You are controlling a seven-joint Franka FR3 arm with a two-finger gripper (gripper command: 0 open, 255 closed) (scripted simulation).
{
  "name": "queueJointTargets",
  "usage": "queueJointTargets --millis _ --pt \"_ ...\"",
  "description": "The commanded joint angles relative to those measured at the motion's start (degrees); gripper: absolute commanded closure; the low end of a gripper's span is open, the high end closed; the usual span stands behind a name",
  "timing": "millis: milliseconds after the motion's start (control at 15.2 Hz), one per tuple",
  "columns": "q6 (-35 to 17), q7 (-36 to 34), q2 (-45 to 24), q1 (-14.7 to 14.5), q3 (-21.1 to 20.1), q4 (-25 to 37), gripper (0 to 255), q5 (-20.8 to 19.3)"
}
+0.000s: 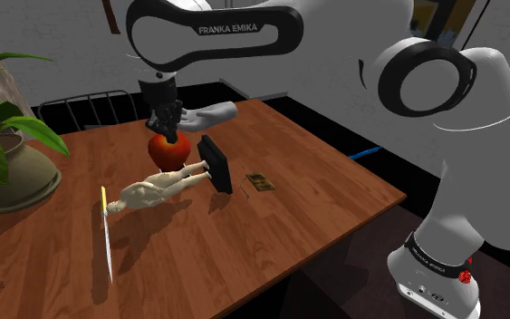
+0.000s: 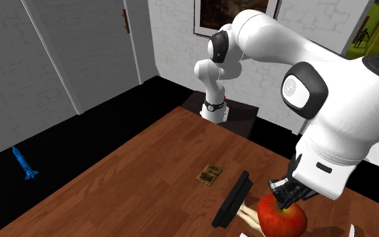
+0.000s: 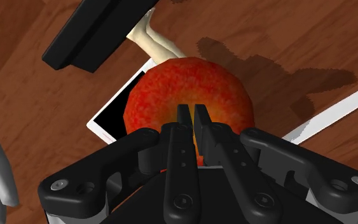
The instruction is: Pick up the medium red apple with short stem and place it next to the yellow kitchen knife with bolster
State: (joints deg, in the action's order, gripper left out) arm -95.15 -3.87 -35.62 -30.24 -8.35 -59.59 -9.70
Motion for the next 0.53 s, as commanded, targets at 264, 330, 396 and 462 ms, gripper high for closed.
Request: queueJointTargets --millis 264,330,396,462 --pt "-5.51 -0.34 -1.13 0.43 0.1 -6.59 255 0.11" --pt "-6.26 -0.41 -1.16 0.46 0.13 -7.31 255 0.1" --pt "-7.0 -0.48 -1.2 0.49 0.16 -8.01 255 0.08" --pt "-7.58 -0.52 -1.25 0.48 0.21 -8.54 255 0.09"
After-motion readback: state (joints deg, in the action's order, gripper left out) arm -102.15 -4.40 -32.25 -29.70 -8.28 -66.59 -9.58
